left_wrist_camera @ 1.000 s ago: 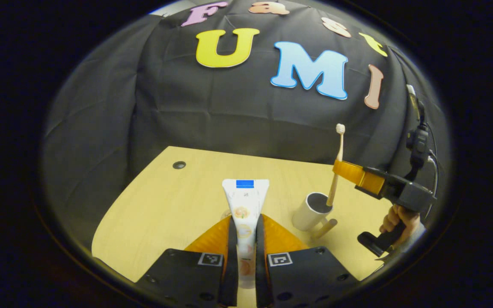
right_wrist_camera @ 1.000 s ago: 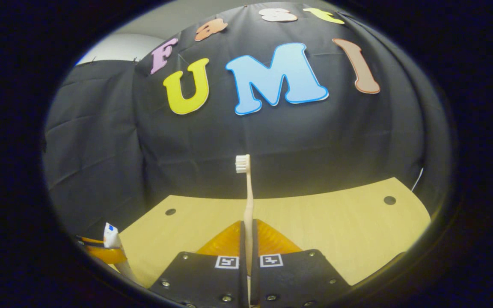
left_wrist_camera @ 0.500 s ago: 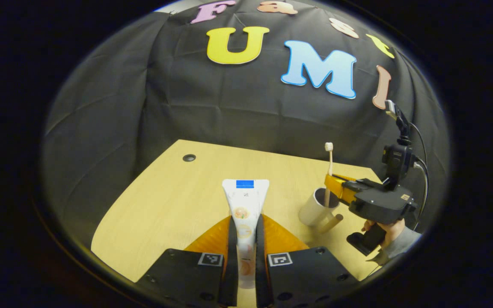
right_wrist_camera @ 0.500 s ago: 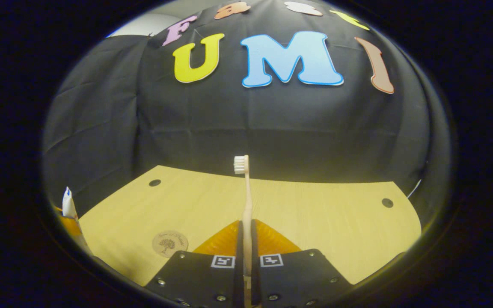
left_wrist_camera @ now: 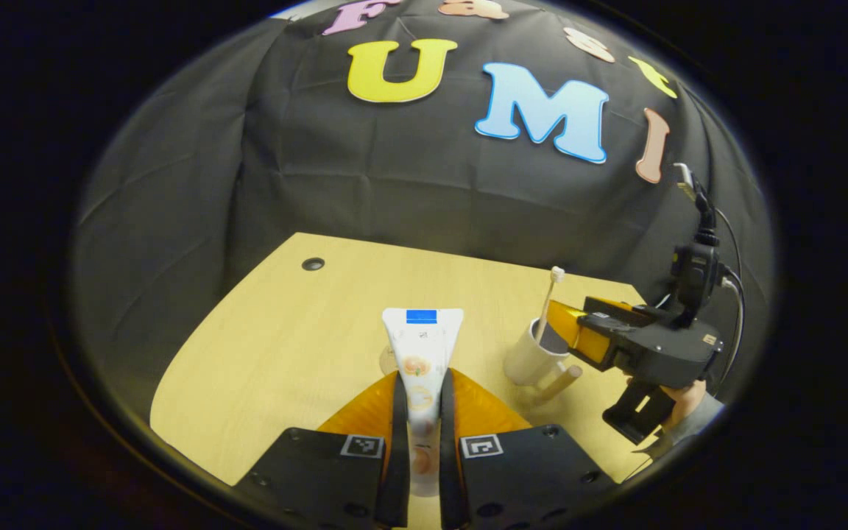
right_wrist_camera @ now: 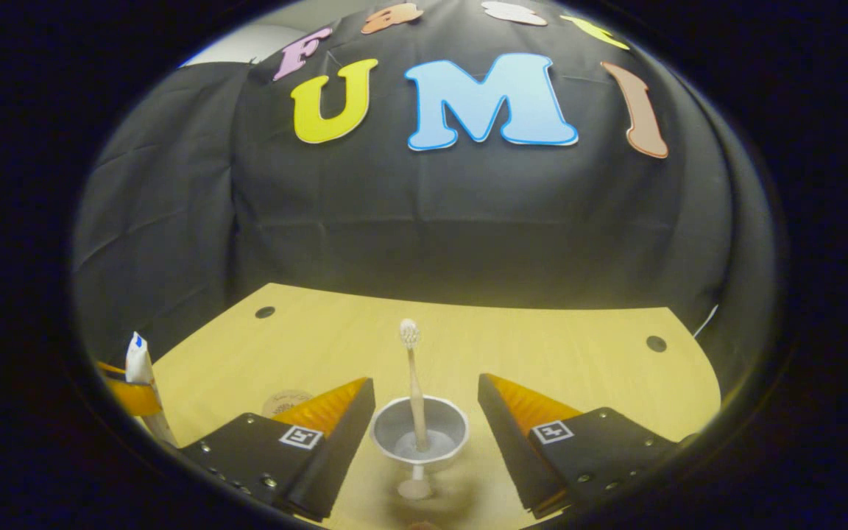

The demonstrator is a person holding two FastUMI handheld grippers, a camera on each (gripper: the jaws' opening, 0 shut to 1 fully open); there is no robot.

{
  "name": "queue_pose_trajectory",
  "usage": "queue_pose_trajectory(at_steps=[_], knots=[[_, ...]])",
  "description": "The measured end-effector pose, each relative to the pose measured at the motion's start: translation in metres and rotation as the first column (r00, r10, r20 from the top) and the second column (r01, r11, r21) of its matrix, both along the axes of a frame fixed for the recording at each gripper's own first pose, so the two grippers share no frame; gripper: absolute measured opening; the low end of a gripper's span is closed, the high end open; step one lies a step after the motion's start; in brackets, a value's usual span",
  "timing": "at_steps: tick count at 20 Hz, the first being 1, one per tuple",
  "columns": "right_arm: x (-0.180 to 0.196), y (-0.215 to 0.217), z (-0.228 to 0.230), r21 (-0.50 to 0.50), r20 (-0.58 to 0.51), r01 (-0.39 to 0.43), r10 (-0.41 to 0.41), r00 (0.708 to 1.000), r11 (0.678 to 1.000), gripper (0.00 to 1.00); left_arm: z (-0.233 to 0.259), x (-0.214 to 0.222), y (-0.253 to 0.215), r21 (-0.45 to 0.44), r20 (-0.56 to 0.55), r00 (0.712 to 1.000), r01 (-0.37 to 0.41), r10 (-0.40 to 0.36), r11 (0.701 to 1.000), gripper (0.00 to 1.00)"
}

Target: Put the toothbrush and toothpaste on the desktop into the cup, then pick up the cup and place it on the coaster on the desktop.

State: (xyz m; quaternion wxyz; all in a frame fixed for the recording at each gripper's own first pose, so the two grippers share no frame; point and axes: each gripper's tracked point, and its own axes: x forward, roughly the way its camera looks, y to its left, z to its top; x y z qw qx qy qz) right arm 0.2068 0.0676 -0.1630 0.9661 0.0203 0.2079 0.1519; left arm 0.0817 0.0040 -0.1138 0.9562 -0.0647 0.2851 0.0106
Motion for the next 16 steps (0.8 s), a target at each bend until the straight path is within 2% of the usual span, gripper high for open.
queue_pose_trajectory(at_steps=[4, 8, 11, 12, 16], knots=[[-0.021, -0.024, 0.012, 0.051, -0.013, 0.038, -0.037, 0.999, 0.998, 0.88, 0.005, 0.013, -0.018, -0.015, 0.041, 0.998, 0.043, -0.042, 0.999, 0.23], [-0.067, -0.071, 0.012, 0.105, -0.079, 0.105, -0.097, 0.992, 0.989, 0.88, 0.014, 0.034, -0.049, -0.061, 0.116, 0.988, 0.107, -0.099, 0.992, 0.24], [-0.105, -0.118, 0.003, 0.062, -0.114, 0.16, -0.152, 0.982, 0.985, 0.85, 0.034, 0.056, -0.076, -0.103, 0.209, 0.97, 0.148, -0.125, 0.984, 0.24], [-0.118, -0.135, 0.0, 0.036, -0.117, 0.179, -0.173, 0.978, 0.983, 0.88, 0.041, 0.064, -0.085, -0.121, 0.248, 0.961, 0.16, -0.127, 0.98, 0.24], [-0.166, -0.177, -0.015, -0.034, -0.159, 0.227, -0.23, 0.96, 0.973, 0.88, 0.06, 0.089, -0.12, -0.178, 0.367, 0.923, 0.191, -0.115, 0.965, 0.23]])
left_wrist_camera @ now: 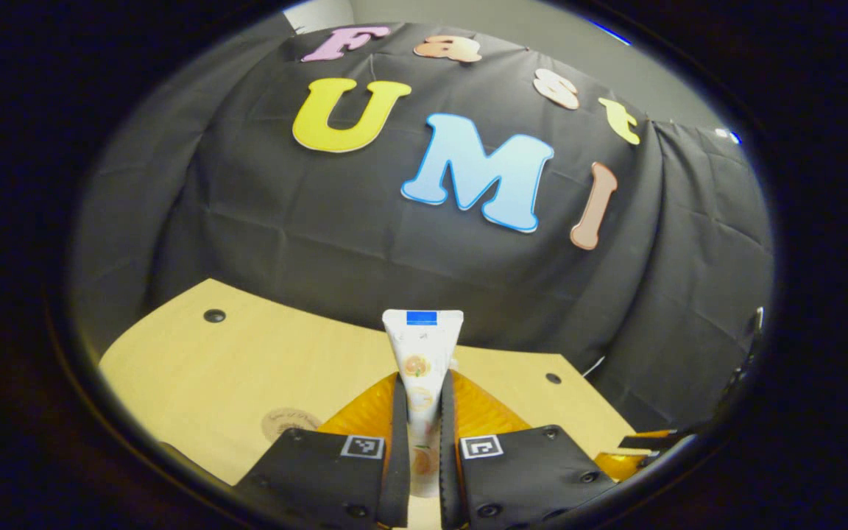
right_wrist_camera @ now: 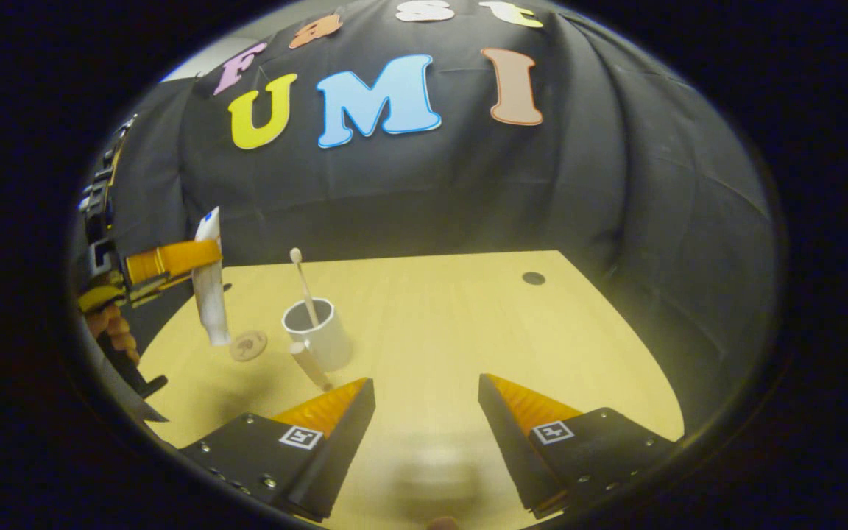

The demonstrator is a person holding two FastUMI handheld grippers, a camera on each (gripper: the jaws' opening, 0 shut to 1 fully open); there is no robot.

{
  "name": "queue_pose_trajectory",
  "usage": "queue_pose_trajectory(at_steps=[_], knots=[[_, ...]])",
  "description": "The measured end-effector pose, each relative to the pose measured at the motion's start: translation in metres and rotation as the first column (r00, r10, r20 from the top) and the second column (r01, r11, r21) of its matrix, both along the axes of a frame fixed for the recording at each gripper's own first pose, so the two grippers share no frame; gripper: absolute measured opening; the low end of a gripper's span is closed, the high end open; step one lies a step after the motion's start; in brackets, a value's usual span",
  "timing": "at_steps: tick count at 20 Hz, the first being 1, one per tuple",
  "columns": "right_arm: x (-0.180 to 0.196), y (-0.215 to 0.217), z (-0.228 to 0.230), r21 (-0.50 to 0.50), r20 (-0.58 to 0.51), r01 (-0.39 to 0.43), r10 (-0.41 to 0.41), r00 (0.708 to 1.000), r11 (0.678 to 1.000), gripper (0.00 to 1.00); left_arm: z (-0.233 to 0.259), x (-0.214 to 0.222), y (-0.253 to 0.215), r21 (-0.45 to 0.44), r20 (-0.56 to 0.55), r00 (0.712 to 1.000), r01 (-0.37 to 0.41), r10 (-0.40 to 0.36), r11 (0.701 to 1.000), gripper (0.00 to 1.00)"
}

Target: Put the toothbrush and toothpaste on the desktop into the cup, then pick up the cup and place it on the coaster on the desktop.

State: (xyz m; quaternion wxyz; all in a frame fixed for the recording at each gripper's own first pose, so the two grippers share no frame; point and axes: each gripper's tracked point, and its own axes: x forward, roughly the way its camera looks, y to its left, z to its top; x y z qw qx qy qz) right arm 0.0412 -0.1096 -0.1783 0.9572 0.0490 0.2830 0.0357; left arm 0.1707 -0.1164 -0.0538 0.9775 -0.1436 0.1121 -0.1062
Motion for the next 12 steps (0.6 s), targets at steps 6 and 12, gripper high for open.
queue_pose_trajectory(at_steps=[6, 12], knots=[[-0.036, -0.013, -0.013, 0.061, -0.081, 0.049, -0.044, 0.996, 0.997, 0.88, 0.02, 0.03, -0.034, -0.069, 0.196, 0.981, 0.015, -0.001, 0.997, 0.24], [-0.038, -0.031, -0.005, 0.039, -0.083, 0.069, -0.065, 0.994, 0.997, 0.88, -0.01, 0.062, -0.045, -0.069, 0.247, 0.969, -0.014, 0.03, 0.998, 0.23]])
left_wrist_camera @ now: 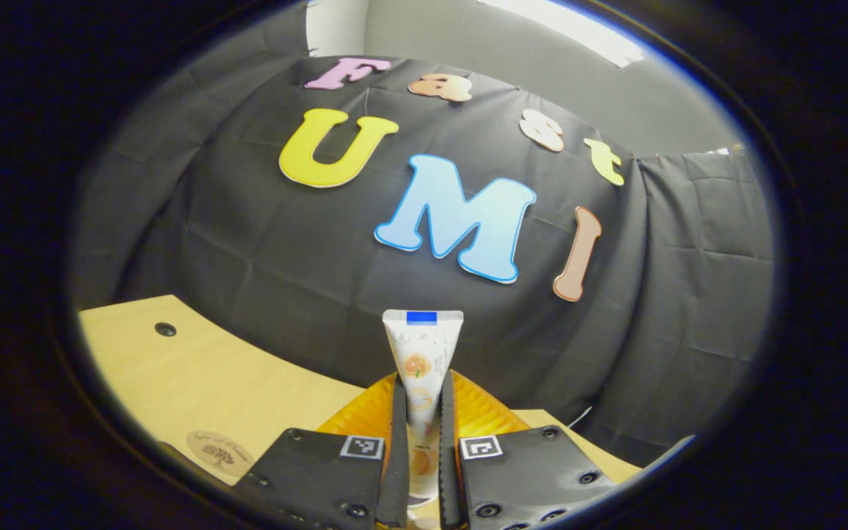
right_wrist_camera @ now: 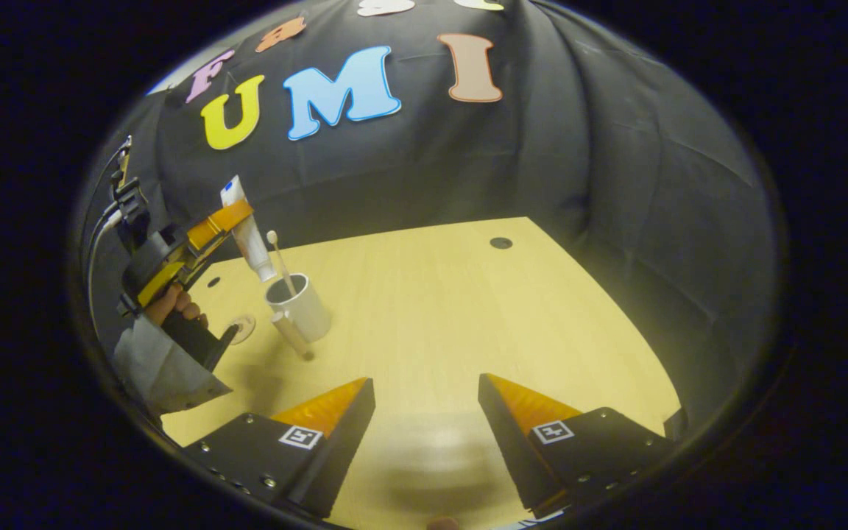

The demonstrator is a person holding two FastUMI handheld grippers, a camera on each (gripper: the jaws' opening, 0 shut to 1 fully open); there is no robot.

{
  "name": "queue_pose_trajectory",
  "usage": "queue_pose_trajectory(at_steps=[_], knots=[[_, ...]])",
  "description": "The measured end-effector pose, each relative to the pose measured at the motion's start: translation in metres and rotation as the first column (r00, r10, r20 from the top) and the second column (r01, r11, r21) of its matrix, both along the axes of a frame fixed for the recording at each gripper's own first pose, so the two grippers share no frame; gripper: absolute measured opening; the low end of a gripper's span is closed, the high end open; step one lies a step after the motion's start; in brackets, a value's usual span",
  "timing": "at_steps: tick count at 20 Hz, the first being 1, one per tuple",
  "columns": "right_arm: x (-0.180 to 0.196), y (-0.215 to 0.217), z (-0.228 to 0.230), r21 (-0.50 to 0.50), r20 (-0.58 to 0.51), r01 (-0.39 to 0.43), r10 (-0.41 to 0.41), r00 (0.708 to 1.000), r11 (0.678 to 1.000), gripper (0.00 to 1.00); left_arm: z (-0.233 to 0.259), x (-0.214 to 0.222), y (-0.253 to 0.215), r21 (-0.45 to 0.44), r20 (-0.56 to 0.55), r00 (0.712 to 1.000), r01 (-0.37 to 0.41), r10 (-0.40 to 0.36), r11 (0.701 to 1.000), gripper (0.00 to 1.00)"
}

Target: Put the toothbrush and toothpaste on the desktop into the cup, then pick up the cup and place it on the coaster on the desktop.

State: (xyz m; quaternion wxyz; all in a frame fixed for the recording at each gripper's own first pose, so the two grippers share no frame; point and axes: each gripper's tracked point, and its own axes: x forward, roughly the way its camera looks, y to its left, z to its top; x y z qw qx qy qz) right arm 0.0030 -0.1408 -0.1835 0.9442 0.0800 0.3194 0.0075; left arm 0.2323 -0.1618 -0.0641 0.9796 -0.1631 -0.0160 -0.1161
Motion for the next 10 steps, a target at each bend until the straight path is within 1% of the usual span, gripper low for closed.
queue_pose_trajectory(at_steps=[3, 5, 7, 8, 9, 10], knots=[[-0.001, -0.001, -0.002, 0.013, -0.007, 0.001, -0.001, 1.0, 1.0, 0.88, -0.017, 0.005, -0.005, 0.066, 0.022, 1.0, -0.004, 0.003, 0.998, 0.23], [-0.002, 0.0, -0.008, 0.024, -0.029, 0.0, 0.0, 1.0, 1.0, 0.88, -0.034, 0.012, -0.008, 0.098, 0.009, 1.0, 0.0, -0.001, 0.995, 0.23], [-0.001, 0.001, -0.009, 0.03, -0.041, 0.001, 0.0, 0.999, 1.0, 0.88, -0.047, 0.016, -0.011, 0.127, 0.007, 1.0, 0.003, -0.003, 0.992, 0.27], [-0.001, 0.002, -0.009, 0.031, -0.044, 0.0, 0.002, 0.999, 1.0, 0.88, -0.051, 0.016, -0.012, 0.146, 0.012, 1.0, 0.003, -0.005, 0.989, 0.27], [-0.001, 0.001, -0.009, 0.031, -0.046, -0.003, 0.004, 0.999, 1.0, 0.88, -0.056, 0.017, -0.014, 0.161, 0.009, 1.0, 0.011, -0.013, 0.987, 0.3], [0.0, 0.002, -0.009, 0.032, -0.049, -0.007, 0.008, 0.999, 0.999, 0.88, -0.06, 0.018, -0.017, 0.159, 0.006, 1.0, 0.024, -0.025, 0.987, 0.29]])
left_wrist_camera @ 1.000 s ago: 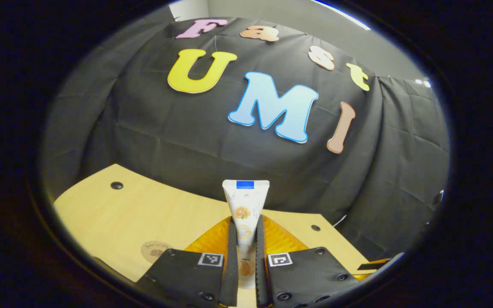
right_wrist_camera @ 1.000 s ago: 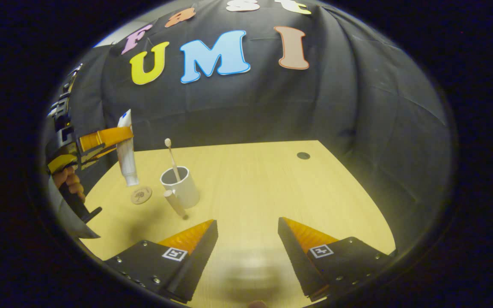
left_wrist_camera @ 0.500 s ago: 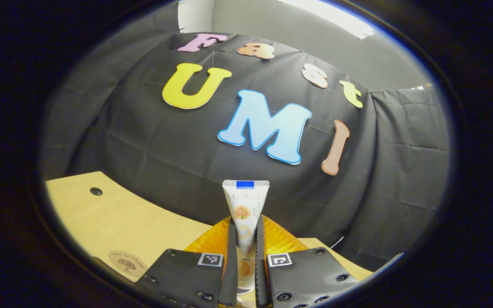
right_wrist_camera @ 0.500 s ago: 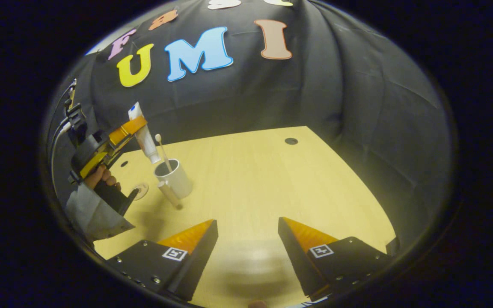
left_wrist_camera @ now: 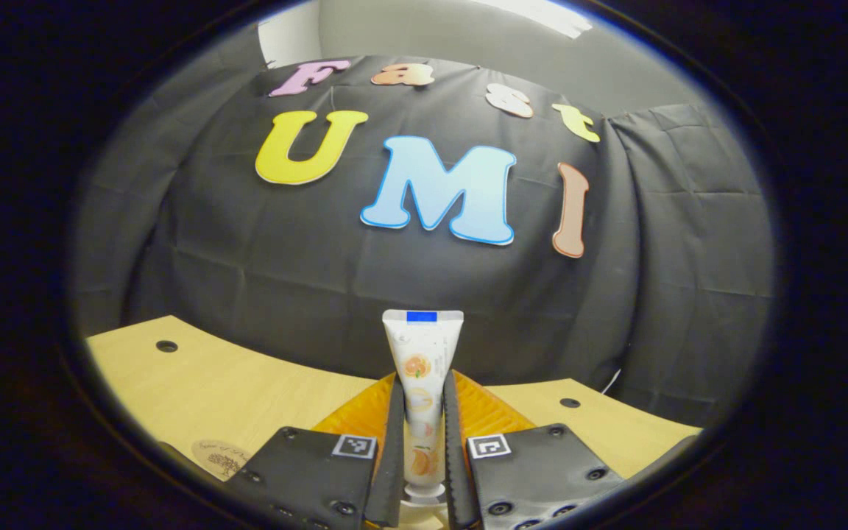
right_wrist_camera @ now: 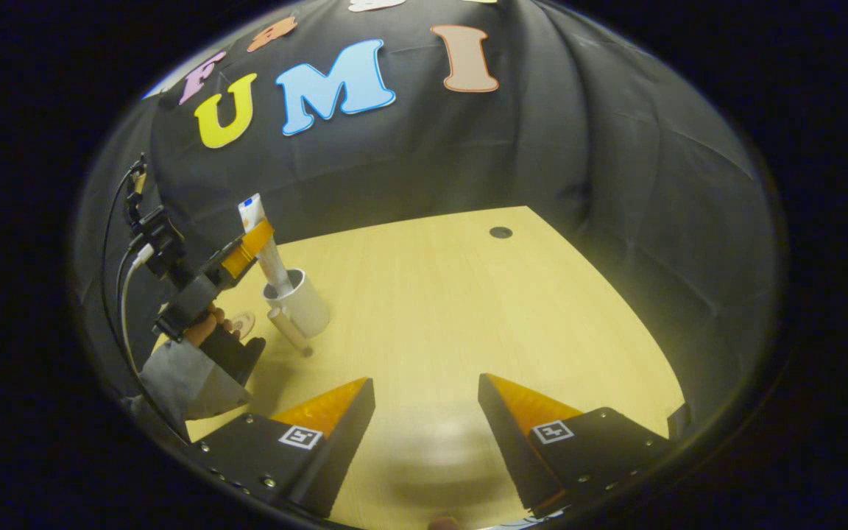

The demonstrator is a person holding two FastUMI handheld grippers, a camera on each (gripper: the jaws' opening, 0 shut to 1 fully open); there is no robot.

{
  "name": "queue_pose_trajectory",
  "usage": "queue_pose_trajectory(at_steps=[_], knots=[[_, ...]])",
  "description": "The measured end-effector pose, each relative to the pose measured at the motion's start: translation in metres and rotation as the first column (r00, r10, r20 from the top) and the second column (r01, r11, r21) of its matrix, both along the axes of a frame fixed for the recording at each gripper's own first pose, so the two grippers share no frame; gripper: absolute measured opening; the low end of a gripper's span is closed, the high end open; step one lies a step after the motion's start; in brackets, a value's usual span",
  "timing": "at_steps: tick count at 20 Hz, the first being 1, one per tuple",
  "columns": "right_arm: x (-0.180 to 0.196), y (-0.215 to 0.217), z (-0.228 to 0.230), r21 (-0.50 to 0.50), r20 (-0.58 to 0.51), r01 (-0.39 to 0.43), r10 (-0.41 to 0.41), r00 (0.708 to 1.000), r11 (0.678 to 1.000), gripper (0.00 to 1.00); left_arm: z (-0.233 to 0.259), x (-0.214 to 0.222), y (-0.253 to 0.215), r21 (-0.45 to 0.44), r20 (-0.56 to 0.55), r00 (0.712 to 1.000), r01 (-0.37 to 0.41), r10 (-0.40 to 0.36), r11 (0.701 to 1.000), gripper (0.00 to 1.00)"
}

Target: Put the toothbrush and toothpaste on the desktop into the cup, then pick up the cup and place it on the coaster on the desktop.

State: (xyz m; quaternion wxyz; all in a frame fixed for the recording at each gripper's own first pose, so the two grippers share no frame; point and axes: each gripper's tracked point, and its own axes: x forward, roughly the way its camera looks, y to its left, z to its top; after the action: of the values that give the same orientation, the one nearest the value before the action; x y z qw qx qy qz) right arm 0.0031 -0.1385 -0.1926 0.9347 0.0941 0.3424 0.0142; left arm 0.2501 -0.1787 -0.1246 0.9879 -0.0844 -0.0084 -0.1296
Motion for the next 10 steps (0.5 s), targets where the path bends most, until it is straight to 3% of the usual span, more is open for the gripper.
queue_pose_trajectory(at_steps=[1, 3, 4, 5, 6, 9, 10], knots=[[0.002, 0.001, 0.0, 0.0, -0.003, -0.002, 0.002, 1.0, 1.0, 0.88, -0.003, 0.0, -0.002, -0.01, -0.011, 1.0, 0.009, -0.009, 1.0, 0.29], [0.004, 0.003, 0.0, 0.004, -0.008, -0.006, 0.006, 1.0, 1.0, 0.88, -0.004, -0.003, -0.003, -0.034, -0.022, 0.999, 0.022, -0.023, 0.999, 0.43], [0.006, 0.005, 0.0, 0.006, -0.007, -0.008, 0.008, 1.0, 1.0, 0.88, 0.0, -0.006, 0.0, -0.041, -0.018, 1.0, 0.017, -0.018, 0.999, 0.66], [0.007, 0.007, -0.001, 0.009, -0.008, -0.012, 0.012, 1.0, 1.0, 0.88, 0.007, -0.007, 0.002, -0.054, -0.001, 1.0, 0.021, -0.021, 0.998, 0.67], [0.009, 0.01, -0.001, 0.011, -0.01, -0.017, 0.017, 1.0, 1.0, 0.88, 0.012, -0.009, 0.0, -0.056, 0.008, 1.0, 0.026, -0.025, 0.998, 0.82], [0.014, 0.022, -0.001, 0.019, -0.006, -0.039, 0.039, 0.999, 0.999, 0.88, 0.02, -0.013, 0.003, -0.038, 0.007, 0.999, 0.035, -0.035, 0.999, 0.82], [0.016, 0.028, 0.0, 0.02, -0.003, -0.051, 0.051, 0.999, 0.999, 0.88, 0.022, -0.015, 0.004, -0.033, 0.002, 0.999, 0.037, -0.037, 0.999, 0.88]])
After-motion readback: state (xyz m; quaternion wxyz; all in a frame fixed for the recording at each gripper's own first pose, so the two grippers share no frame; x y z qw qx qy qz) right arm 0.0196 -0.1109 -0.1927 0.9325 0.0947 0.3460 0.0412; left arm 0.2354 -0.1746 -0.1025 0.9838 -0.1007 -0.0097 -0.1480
